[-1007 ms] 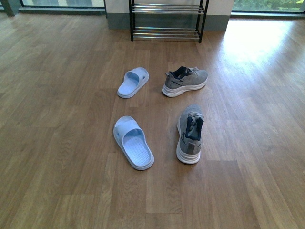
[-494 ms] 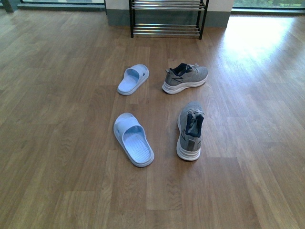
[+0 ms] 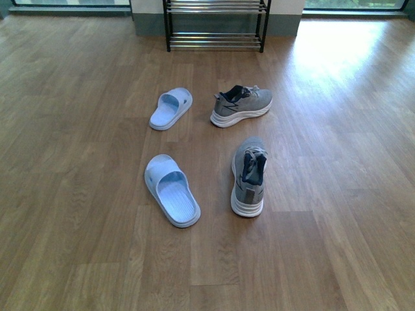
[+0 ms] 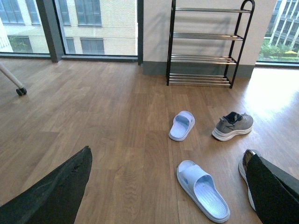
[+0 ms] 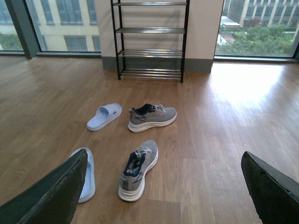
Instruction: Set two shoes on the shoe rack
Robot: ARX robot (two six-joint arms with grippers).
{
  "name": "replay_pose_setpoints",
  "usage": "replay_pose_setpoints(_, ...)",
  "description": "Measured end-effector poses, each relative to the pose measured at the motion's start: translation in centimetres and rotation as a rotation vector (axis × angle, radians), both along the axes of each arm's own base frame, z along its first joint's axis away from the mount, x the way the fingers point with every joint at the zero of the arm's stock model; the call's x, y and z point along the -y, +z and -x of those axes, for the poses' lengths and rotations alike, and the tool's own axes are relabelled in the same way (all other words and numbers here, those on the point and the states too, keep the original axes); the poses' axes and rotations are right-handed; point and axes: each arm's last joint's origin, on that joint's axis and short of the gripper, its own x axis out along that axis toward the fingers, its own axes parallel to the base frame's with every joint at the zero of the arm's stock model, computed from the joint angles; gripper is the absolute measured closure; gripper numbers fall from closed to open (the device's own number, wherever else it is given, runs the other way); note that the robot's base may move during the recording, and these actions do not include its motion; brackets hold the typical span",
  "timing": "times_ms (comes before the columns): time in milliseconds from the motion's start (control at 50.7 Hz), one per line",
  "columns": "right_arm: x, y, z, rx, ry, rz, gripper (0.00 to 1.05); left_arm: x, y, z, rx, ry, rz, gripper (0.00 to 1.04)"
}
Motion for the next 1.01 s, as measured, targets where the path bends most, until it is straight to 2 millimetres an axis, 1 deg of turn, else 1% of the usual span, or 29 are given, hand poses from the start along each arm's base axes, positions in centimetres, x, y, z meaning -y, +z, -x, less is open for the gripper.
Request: replay_pose_setpoints(1007,0.0,0.0,0.0,0.0,0.0,0.0,0.09,0.0,0.0,0.0,0.0,0.001,0.0,0.09)
